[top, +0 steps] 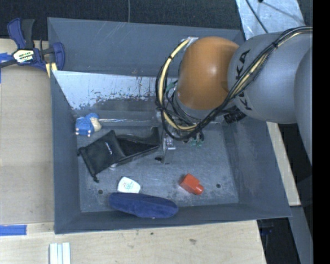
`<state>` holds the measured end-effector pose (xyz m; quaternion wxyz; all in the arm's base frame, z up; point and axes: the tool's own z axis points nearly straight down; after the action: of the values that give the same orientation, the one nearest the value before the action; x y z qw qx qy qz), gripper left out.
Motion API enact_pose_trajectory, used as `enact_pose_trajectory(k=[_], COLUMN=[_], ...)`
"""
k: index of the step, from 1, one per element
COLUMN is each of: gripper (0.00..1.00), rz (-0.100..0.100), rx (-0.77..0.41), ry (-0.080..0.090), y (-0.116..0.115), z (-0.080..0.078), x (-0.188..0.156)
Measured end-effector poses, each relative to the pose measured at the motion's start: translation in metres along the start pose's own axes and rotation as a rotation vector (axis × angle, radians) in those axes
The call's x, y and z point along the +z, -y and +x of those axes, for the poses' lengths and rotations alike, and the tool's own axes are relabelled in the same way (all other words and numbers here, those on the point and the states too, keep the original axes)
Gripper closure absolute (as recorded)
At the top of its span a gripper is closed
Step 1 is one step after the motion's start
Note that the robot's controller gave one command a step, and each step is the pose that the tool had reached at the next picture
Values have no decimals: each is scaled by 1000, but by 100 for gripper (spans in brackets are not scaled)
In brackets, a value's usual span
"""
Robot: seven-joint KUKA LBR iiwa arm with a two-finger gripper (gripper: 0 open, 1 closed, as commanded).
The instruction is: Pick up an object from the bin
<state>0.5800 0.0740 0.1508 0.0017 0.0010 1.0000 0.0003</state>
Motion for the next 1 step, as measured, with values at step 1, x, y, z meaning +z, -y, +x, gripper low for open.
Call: enact_pose_trajectory(k=[1], gripper=[0], rz=[0], rx=[210], ry=[7], y=[6], z=[-20], x=[70])
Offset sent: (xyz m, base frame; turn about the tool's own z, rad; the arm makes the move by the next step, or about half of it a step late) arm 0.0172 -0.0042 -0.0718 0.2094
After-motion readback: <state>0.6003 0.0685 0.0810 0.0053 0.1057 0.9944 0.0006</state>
